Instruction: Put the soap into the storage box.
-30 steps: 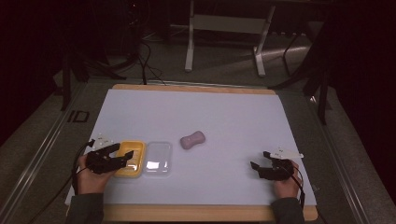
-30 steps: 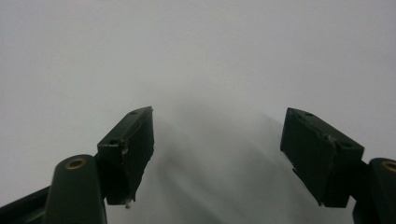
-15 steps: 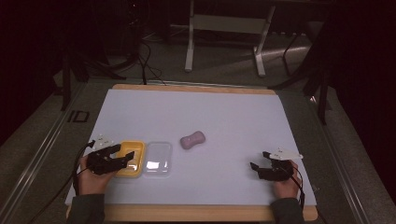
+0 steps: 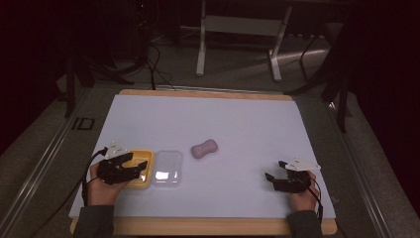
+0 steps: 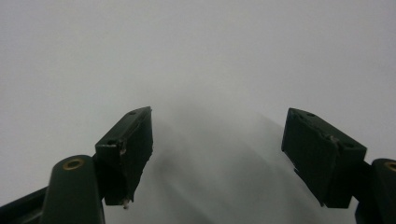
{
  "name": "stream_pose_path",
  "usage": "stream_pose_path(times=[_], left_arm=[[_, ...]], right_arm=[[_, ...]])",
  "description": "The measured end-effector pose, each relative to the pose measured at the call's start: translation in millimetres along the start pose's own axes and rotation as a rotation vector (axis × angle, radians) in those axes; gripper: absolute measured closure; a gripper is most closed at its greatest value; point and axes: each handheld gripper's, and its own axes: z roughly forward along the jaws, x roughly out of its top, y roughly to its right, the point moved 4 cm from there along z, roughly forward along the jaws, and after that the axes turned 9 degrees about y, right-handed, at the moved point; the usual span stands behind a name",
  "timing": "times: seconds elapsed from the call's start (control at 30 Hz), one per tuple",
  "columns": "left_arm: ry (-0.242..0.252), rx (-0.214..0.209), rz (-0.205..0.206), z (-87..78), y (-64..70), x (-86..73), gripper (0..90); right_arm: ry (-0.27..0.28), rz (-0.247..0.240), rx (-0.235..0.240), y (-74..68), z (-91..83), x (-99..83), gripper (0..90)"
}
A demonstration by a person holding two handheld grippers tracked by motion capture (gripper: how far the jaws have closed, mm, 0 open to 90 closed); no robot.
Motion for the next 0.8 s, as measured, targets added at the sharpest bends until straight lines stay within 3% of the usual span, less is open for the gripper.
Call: stream_pose_path(times=[0.6, 0.8], left_arm=[[-0.038, -0.04, 0.067, 10.1, 15.4, 21.5, 36.9], [-0.053, -0.072, 0.078, 16.6, 22.3, 25.7, 38.0]], right_arm=[[-0.009, -0.024, -0.006, -2.1, 1.0, -0.1, 24.5], [-0.009, -0.025, -0.005, -2.1, 1.0, -0.1, 24.5]])
